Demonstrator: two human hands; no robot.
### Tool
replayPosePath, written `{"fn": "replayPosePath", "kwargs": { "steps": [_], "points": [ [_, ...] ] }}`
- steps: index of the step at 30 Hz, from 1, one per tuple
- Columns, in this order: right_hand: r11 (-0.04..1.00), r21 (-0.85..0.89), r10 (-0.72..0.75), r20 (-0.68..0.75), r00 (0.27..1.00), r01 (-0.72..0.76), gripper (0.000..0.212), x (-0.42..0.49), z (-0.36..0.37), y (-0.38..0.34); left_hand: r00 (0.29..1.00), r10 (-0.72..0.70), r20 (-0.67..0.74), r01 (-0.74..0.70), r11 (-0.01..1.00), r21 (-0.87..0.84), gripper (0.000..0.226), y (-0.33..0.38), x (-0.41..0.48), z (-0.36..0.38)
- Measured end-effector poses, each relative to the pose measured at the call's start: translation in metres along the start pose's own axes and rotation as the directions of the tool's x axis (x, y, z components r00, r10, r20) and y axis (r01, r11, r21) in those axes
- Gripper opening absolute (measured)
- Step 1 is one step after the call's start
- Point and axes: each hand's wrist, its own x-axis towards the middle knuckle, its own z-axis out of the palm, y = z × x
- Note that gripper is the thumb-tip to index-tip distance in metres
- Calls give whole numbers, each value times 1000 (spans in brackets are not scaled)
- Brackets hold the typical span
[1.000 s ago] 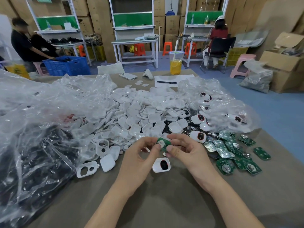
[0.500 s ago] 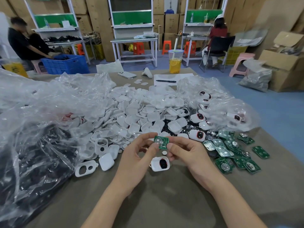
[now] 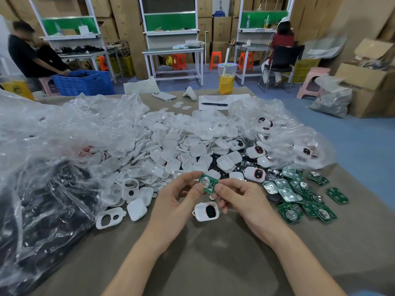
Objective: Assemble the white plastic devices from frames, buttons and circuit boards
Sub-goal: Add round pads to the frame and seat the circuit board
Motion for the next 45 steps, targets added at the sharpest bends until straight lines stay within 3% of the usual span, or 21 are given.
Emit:
{"fn": "replayPosePath", "kwargs": {
  "steps": [9, 14, 21, 27, 45],
  "points": [
    [997, -68, -22, 16, 1000, 23, 9, -3, 1, -3, 1000, -5, -5, 5, 999, -51, 20, 5, -1, -1],
    [994, -108, -24, 23, 999, 27, 10, -5, 1, -6, 1000, -10, -13, 9, 998, -60, 24, 5, 0, -1],
    [999, 16, -33, 33, 999, 32, 24, -4, 4, -6, 999, -19, -33, 19, 1000, -11, 35, 1, 2, -2],
    [993, -111, -43, 5, 999, 43, 30, -2, -2, -2, 1000, -17, -15, 17, 1000, -18, 32, 2, 1, -6],
    [987, -138, -79, 23, 997, 81, 20, -2, -3, -1, 996, -31, 84, 32, 999, -8, 32, -1, -1, -7]
  ]
}}
